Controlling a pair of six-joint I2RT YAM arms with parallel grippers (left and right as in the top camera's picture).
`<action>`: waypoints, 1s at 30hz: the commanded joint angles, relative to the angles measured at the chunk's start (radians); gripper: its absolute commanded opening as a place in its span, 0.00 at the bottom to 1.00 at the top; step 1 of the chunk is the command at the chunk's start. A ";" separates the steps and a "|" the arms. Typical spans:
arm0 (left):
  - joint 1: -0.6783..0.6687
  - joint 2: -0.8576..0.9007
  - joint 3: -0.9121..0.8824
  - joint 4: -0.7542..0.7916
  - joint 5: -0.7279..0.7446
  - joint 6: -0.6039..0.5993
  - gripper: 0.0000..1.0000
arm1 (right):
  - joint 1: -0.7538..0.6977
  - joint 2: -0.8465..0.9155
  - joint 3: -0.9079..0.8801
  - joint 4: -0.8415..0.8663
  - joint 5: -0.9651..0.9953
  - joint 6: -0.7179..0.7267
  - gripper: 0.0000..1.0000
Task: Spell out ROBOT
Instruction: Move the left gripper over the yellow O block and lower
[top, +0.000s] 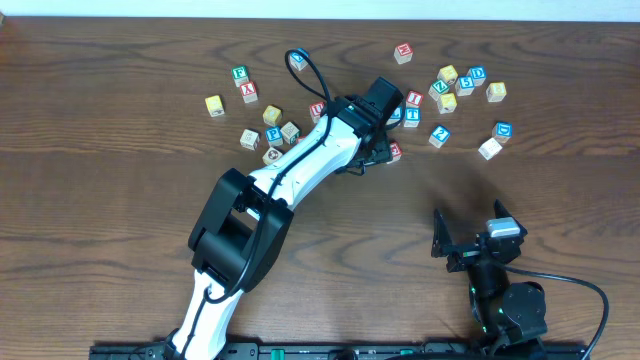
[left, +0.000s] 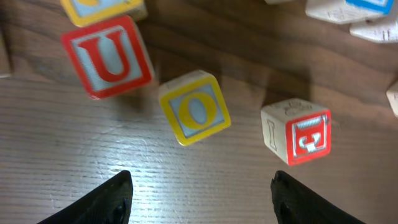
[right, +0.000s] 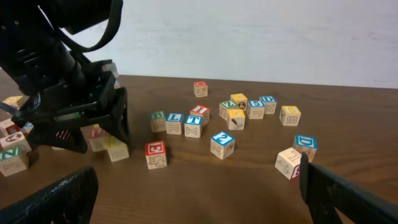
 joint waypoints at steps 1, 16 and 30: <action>0.002 0.007 0.019 0.007 -0.082 -0.055 0.70 | -0.010 0.000 -0.001 -0.004 -0.006 -0.008 0.99; 0.002 0.011 0.019 0.057 -0.113 -0.144 0.69 | -0.010 0.000 -0.001 -0.004 -0.005 -0.008 0.99; 0.000 0.074 0.019 0.093 -0.106 -0.161 0.69 | -0.010 0.000 -0.001 -0.004 -0.005 -0.008 0.99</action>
